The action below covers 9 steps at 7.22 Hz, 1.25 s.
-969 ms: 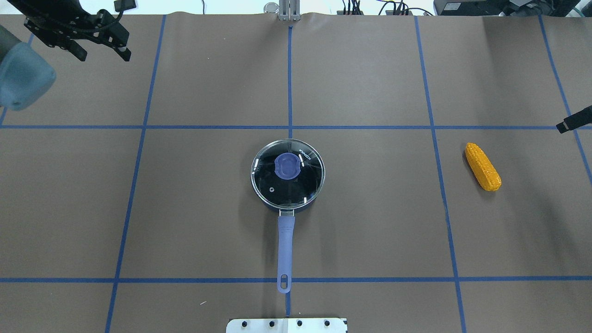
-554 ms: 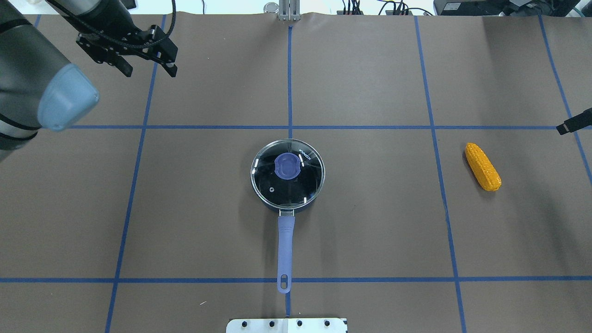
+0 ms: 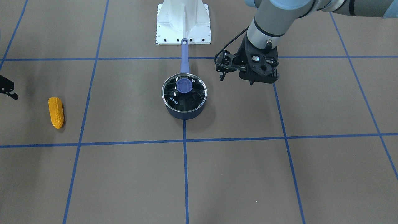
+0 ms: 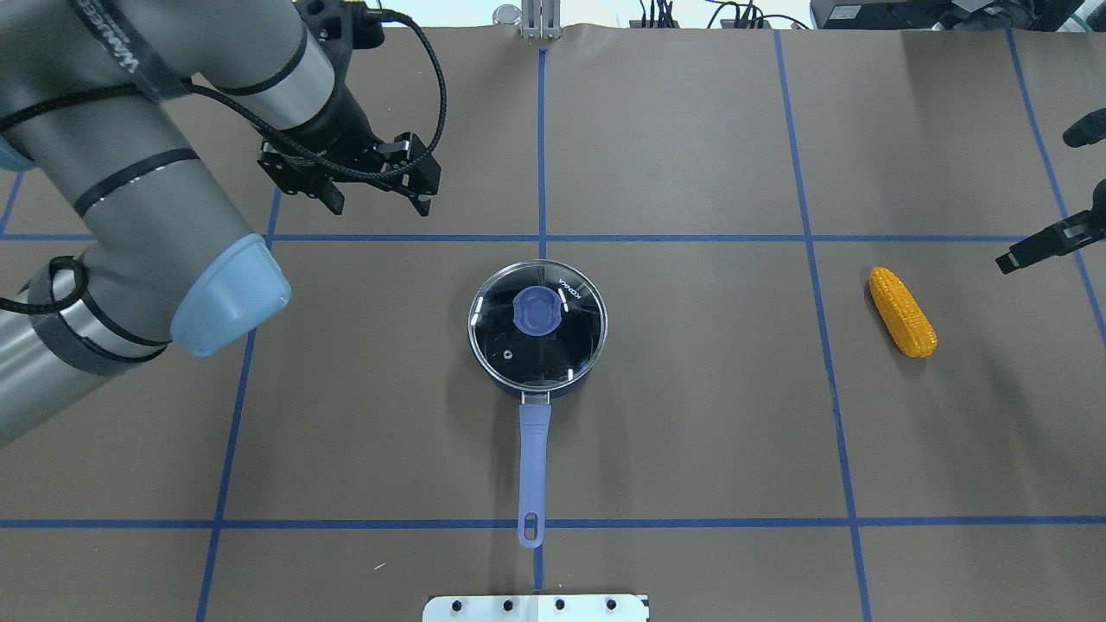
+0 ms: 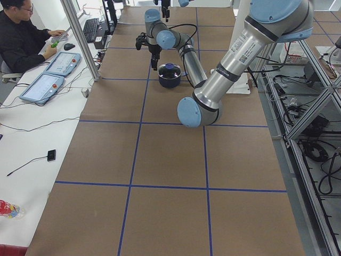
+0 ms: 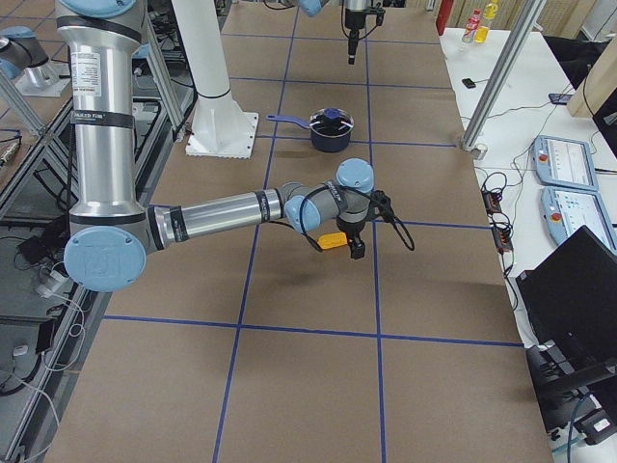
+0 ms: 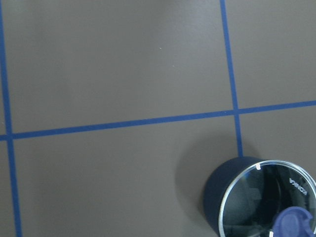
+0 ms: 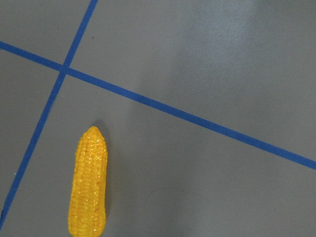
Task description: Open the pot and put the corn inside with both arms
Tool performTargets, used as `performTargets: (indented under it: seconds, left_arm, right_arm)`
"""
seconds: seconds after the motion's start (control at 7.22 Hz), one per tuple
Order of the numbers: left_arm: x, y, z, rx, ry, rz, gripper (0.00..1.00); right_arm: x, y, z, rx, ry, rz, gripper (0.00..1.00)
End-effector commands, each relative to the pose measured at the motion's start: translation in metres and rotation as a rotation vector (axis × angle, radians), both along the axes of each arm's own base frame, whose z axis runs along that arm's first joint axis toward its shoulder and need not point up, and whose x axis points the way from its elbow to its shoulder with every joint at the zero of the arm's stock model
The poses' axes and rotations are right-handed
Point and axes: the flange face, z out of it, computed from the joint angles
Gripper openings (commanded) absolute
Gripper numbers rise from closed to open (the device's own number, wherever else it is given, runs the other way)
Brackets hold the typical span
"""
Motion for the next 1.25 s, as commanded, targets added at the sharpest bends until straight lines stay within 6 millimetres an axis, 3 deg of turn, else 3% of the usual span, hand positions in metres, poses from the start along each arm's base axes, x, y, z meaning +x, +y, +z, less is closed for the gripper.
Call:
performTargets:
  seconds: [0.0,0.55,0.69,1.11]
  left_arm:
    - [0.042,0.023,-0.012,0.021,-0.027,0.004,1.0]
    - [0.089,0.035,-0.04,0.031,-0.026,0.058,1.0]
    - [0.11,0.044,-0.049,0.034,-0.029,0.082,1.0]
    - [0.13,0.054,-0.049,-0.038,-0.039,0.06,1.0]
  right_arm:
    - [-0.038,-0.006,-0.023,-0.023,-0.005,0.006,1.0]
    - [-0.08,-0.004,-0.033,0.008,0.047,-0.006,1.0]
    - [-0.092,-0.001,-0.034,0.0,0.055,-0.005,1.0]
    - [-0.116,0.004,-0.025,0.012,0.097,-0.031,1.0]
